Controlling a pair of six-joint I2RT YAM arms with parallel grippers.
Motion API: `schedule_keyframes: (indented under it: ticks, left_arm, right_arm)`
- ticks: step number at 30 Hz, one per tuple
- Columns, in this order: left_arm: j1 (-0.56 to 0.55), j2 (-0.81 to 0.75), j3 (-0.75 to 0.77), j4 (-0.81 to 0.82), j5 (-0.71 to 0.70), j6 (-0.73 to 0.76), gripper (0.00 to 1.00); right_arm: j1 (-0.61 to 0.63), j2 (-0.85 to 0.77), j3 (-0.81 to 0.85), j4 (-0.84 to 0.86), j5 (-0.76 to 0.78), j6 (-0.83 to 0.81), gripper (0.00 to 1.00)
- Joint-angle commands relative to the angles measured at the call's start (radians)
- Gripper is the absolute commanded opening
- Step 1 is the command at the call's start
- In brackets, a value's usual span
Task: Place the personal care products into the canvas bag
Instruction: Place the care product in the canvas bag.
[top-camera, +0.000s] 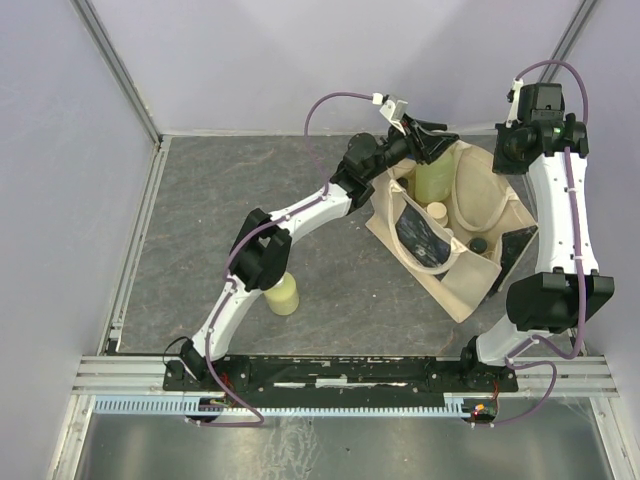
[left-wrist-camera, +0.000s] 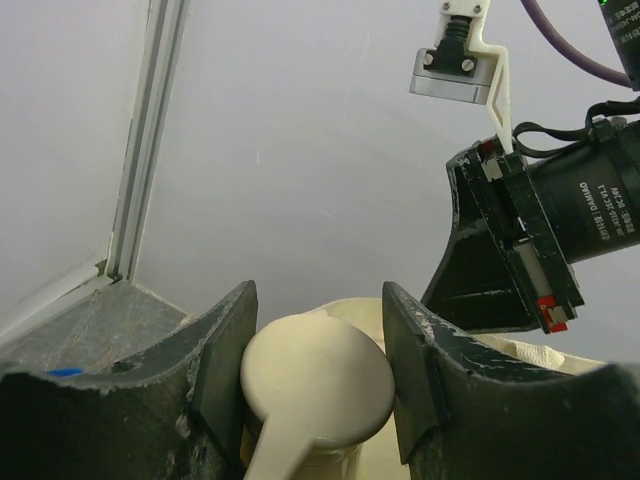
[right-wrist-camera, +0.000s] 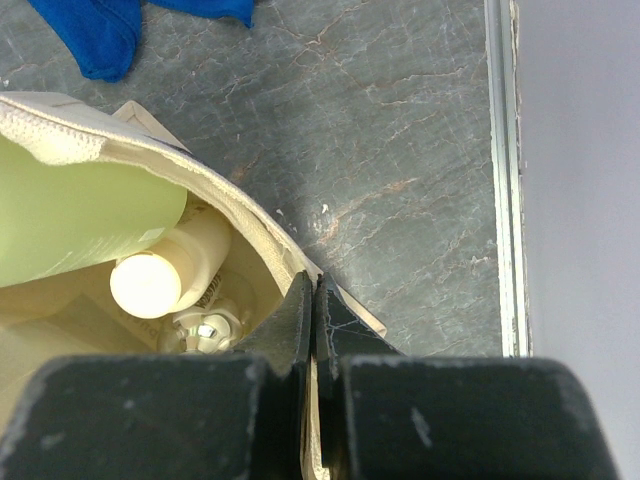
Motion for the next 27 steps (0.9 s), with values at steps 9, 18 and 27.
schedule_keyframes:
  ticks: [9,18,27]
  left_arm:
    - [-0.037,-0.181,-0.216,0.032,0.084,0.034,0.27]
    - [-0.049,-0.187,-0.193,0.028,0.101,0.018,0.93]
    - [-0.048,-0.25,-0.209,0.003,0.105,0.036,0.95]
  right_arm:
    - [-0.008,-0.061,-0.016,0.023,0.027,-0.007,0.0]
    - [-0.007,-0.075,-0.038,0.034,0.009,-0.006,0.0]
    - [-0.008,-0.082,-0.033,0.036,-0.005,-0.001,0.0]
